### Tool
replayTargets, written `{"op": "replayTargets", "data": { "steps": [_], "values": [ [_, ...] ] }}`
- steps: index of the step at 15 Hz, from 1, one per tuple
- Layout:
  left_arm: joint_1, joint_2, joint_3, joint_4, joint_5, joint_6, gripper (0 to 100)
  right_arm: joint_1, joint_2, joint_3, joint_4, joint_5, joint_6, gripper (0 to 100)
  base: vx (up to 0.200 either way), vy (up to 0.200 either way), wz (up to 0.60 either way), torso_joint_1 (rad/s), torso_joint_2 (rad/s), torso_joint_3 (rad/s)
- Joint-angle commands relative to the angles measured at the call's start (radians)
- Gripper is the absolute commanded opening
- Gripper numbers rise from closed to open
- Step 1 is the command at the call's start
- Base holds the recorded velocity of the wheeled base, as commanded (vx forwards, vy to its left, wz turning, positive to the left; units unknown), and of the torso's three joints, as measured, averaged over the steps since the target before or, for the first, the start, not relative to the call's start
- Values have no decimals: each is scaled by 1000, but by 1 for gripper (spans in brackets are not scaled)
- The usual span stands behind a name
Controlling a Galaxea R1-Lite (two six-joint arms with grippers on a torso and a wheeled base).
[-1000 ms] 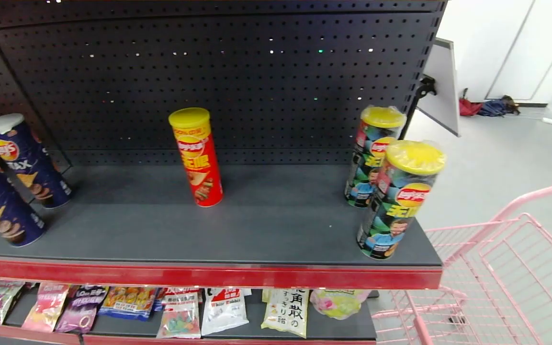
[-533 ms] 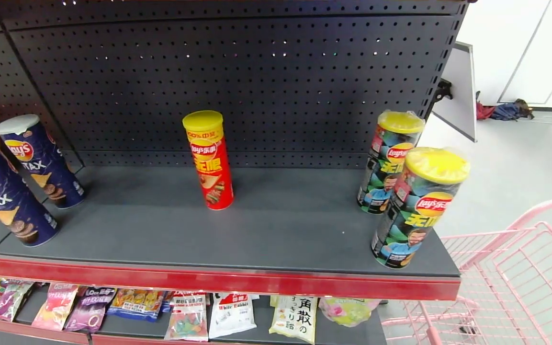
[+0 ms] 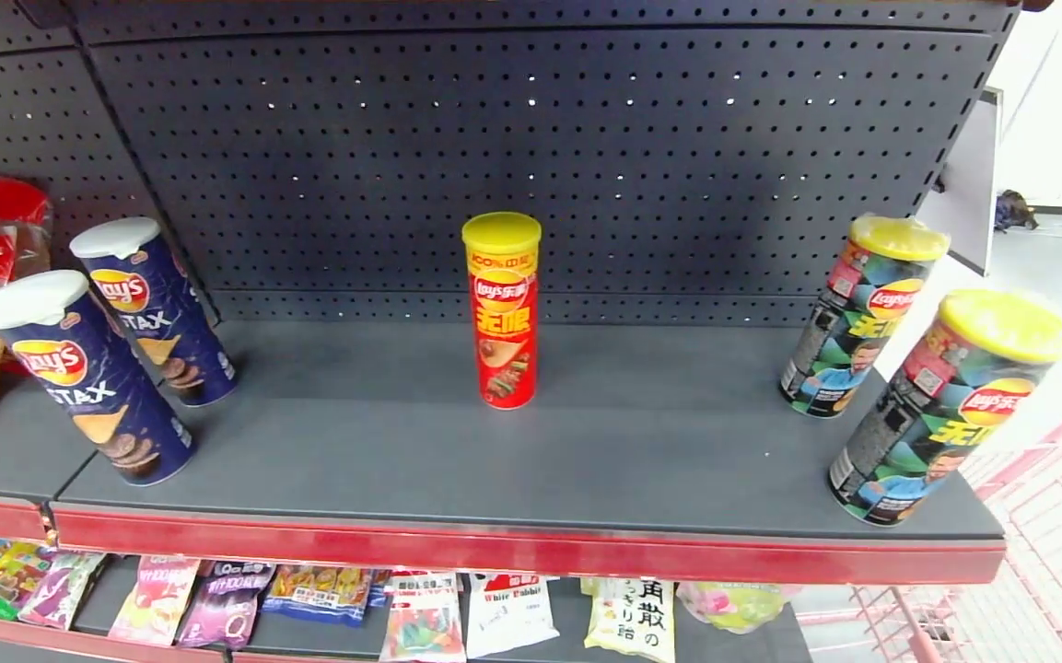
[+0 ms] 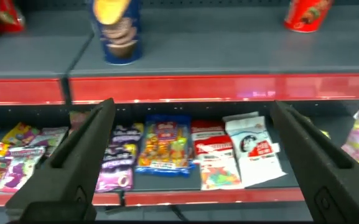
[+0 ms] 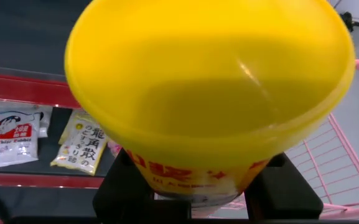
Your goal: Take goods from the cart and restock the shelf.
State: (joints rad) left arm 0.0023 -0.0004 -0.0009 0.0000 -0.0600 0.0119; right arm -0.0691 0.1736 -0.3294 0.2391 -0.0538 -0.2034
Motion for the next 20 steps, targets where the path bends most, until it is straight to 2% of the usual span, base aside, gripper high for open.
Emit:
{"op": "replayTargets", "data": {
  "steps": [1,7,10,12,13,14,16,17,18,19,20],
  "values": [
    [1,0,1,0,0,0,100,0,-8,6,0,0,-1,0,0,200,0,2,2,7],
    [1,0,1,0,0,0,100,-4,-17,16,0,0,-4,0,0,200,0,2,5,2],
    [1,0,1,0,0,-6,100,12,-43,23,2,37,-1,0,0,0,0,0,0,0],
    [1,0,-1,0,0,0,100,32,-79,50,2,77,-1,0,0,0,0,0,0,0],
    [-5,34,-1,2,0,16,100,57,-98,61,5,129,1,0,0,0,0,0,0,0],
    [-7,79,-1,2,0,19,100,61,-85,62,3,137,6,0,0,0,0,0,0,0],
    [-111,88,-14,0,-54,57,100,74,-69,62,2,177,45,0,0,0,0,0,0,0],
    [-208,224,-179,5,-86,56,100,127,-63,62,5,299,122,0,0,0,0,0,0,0],
    [-242,408,-367,0,-106,10,100,127,-51,61,3,301,128,0,0,0,0,0,0,0],
    [-255,448,-418,2,-126,2,100,131,-46,61,3,302,128,0,0,0,0,0,0,0],
    [-324,565,-507,2,-236,23,100,137,-39,64,3,304,130,0,0,0,0,0,0,0]
  ]
}}
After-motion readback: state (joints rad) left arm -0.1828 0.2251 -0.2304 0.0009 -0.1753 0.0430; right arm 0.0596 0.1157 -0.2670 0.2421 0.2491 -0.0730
